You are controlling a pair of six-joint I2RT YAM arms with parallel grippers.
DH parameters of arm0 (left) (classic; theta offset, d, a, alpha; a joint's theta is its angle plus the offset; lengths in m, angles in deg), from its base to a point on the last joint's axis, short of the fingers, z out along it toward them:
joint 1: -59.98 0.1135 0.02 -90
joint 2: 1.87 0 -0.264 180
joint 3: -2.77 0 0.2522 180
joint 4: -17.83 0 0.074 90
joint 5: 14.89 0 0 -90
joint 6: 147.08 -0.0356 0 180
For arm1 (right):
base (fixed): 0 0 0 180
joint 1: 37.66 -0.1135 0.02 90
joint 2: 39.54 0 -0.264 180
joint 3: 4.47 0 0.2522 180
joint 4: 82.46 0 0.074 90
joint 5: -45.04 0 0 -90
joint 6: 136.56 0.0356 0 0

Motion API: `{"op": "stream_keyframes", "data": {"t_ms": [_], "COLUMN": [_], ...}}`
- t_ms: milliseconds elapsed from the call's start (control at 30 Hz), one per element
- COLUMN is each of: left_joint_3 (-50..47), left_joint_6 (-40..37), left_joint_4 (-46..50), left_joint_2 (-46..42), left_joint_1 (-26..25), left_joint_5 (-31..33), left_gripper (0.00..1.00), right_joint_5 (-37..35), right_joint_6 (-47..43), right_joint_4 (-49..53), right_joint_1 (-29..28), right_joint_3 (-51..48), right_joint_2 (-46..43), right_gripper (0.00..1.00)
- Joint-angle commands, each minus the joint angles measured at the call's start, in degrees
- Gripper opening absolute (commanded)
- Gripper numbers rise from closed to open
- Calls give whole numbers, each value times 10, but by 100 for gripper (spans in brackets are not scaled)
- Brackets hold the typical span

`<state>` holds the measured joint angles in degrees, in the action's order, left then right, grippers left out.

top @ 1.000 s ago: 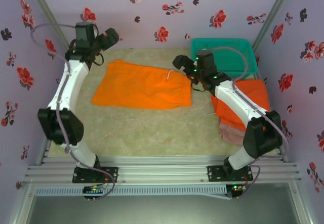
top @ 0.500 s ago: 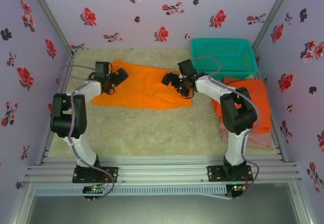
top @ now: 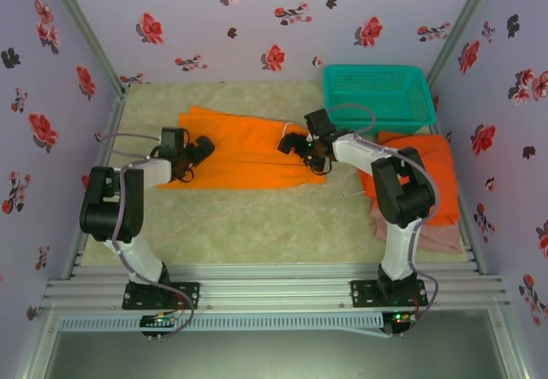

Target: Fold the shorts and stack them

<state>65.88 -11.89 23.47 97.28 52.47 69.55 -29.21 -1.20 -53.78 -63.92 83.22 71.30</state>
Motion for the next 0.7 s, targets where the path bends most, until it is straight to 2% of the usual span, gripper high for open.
{"op": "stream_keyframes", "data": {"t_ms": [0, 167, 267, 367, 500, 600, 667], "left_joint_3": [-55, -151, -197, -199, -186, -182, -178], "left_joint_6": [19, 44, 50, 32, 12, 10, 4], "left_joint_4": [30, 72, 102, 155, 178, 169, 167], "left_joint_2": [-46, -143, -242, -341, -433, -462, -465], "left_joint_1": [0, 0, 0, 0, 0, 0, 0], "left_joint_5": [34, 56, 61, 63, 48, 30, 19], "left_gripper": [99, 99, 99, 99, 100, 100, 99], "right_joint_5": [6, 15, 21, 18, -17, -33, -89], "right_joint_6": [-9, -13, -14, -25, -60, -86, -124], "right_joint_4": [24, 22, 20, 41, 97, 133, 196], "right_joint_1": [-7, -42, -64, -71, -71, -71, -71], "right_joint_3": [-36, -98, -142, -157, -111, -51, 4], "right_joint_2": [-26, -87, -139, -193, -232, -218, -193], "right_gripper": [99, 99, 99, 99, 99, 99, 99]}}
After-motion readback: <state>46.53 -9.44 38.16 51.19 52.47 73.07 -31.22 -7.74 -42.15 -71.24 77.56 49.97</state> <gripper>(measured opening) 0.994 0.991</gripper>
